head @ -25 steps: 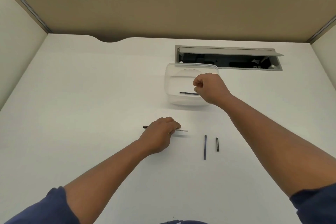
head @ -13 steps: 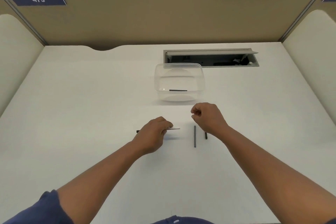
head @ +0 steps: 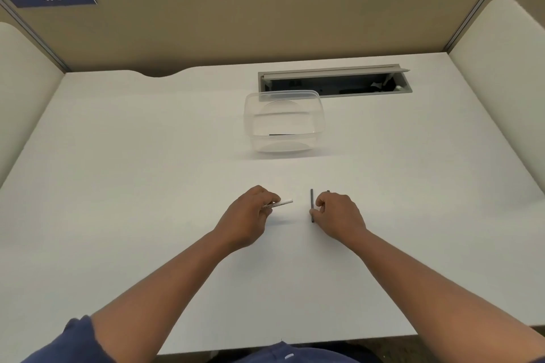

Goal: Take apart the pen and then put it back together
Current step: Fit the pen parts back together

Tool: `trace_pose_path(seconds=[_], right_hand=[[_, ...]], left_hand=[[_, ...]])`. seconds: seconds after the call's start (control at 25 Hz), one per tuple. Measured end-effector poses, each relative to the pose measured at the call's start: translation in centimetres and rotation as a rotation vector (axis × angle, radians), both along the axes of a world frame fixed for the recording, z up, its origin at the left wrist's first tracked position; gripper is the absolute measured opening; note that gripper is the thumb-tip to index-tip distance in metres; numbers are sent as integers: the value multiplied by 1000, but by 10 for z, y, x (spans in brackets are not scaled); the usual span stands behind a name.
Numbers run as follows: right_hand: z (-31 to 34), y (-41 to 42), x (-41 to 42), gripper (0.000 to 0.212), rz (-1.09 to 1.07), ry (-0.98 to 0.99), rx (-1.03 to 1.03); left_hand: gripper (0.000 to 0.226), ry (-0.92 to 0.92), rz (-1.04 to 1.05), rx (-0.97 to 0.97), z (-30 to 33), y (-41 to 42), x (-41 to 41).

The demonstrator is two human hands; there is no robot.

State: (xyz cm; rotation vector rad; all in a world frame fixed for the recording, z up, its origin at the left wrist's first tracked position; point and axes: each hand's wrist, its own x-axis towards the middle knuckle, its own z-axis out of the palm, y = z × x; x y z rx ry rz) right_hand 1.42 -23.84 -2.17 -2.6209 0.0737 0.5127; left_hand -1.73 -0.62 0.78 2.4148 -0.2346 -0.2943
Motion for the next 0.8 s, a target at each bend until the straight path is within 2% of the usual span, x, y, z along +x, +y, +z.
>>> trace_pose_path(seconds=[0.36,0.8], right_hand=[[-3,11,-6,33,-4,-41,-84],[-1,11,-7,16,15,10,-92]], left_hand=[[25,-10,48,-45,-3,-2,-11],[23,6,62,-63,-4,-2,-17]])
